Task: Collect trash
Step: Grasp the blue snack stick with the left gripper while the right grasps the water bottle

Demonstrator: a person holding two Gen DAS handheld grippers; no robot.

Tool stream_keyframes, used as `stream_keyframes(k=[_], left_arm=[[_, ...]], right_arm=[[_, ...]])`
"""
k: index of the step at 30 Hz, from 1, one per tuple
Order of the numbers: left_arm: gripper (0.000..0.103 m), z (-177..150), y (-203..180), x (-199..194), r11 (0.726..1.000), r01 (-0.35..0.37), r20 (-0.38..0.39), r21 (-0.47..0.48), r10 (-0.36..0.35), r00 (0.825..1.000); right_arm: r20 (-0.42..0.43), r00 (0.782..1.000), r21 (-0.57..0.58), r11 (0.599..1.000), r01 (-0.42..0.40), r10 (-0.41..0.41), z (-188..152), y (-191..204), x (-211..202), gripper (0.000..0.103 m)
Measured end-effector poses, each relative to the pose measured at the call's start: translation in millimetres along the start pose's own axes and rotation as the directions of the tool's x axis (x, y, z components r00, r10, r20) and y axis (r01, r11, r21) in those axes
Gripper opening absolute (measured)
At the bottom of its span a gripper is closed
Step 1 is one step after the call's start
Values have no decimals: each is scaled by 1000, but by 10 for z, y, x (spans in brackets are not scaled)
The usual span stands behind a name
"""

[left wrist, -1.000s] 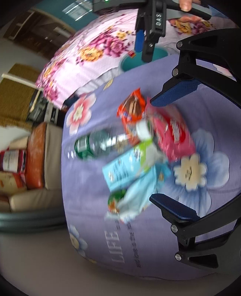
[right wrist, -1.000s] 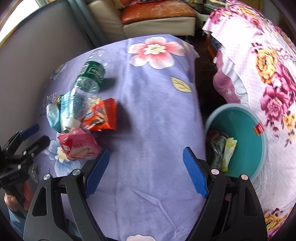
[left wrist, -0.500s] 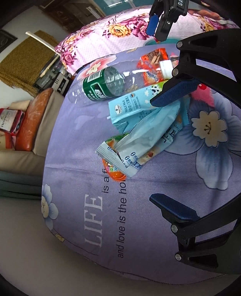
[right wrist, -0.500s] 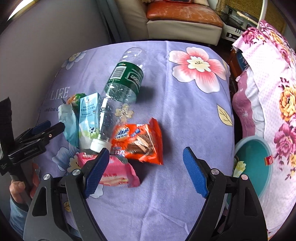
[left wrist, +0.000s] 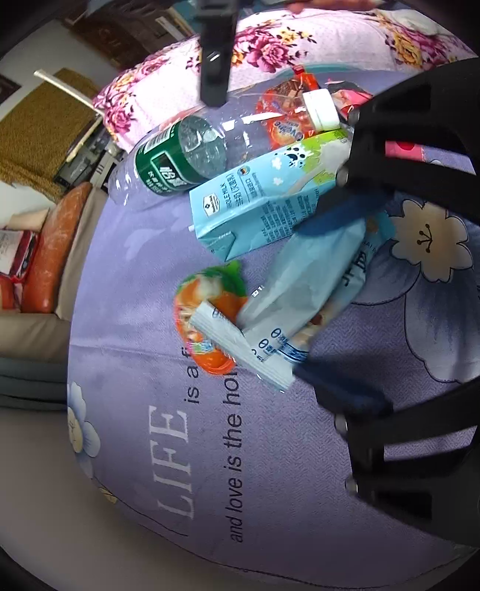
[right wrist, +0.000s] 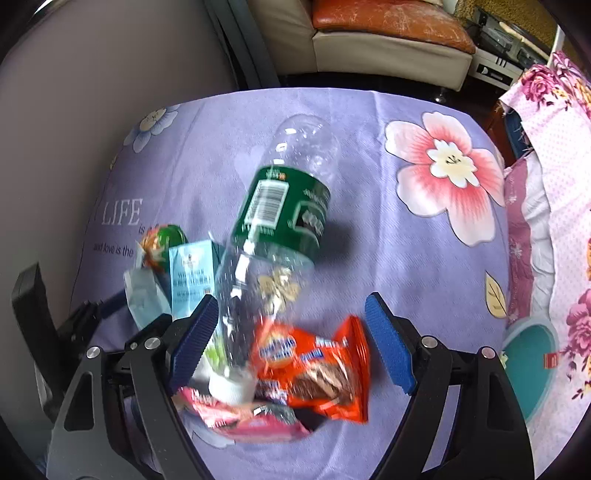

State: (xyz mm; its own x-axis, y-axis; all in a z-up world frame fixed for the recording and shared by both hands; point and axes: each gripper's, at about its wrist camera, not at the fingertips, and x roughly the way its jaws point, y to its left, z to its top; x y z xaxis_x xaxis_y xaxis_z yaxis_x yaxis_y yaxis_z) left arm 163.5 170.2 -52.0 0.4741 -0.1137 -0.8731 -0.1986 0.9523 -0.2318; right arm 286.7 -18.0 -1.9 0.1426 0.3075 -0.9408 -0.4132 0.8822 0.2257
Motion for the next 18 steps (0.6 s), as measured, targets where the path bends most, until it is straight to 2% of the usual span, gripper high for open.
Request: stream_keyframes(k=[1,2,3,9,10,11,18], left_arm=[[46,-9,-5,-16,1000,2,6,3,-2,1000],[31,-11,-5,-24,1000,5,8,5,-5,1000],[26,-16,3,-32,1000,14,9,3,-14,1000],[21,-15,49,-78,1000,26,20,-4,-26,999],[21,-7,56,-102,1000,27,26,-7,-27,999],[21,-3,65,-126,1000,26,31,-12,-25,999],[20,44,92,-339,1000,13,76,-26,-11,997]], right_arm=[[-9,1000,9,1000,-9,9,81,8,66,78],[-14,1000,13,1000,-14,14,106,14,100,78],[-28,999,19,1000,-24,24,157,22,169,78],[-93,993,42,997,-69,72,299,56,475,78],[-93,992,48,996,-78,82,295,61,514,72],[-80,993,42,996,-82,85,280,75,533,66],[0,996,-4,996,-89,89,201,151,330,64]])
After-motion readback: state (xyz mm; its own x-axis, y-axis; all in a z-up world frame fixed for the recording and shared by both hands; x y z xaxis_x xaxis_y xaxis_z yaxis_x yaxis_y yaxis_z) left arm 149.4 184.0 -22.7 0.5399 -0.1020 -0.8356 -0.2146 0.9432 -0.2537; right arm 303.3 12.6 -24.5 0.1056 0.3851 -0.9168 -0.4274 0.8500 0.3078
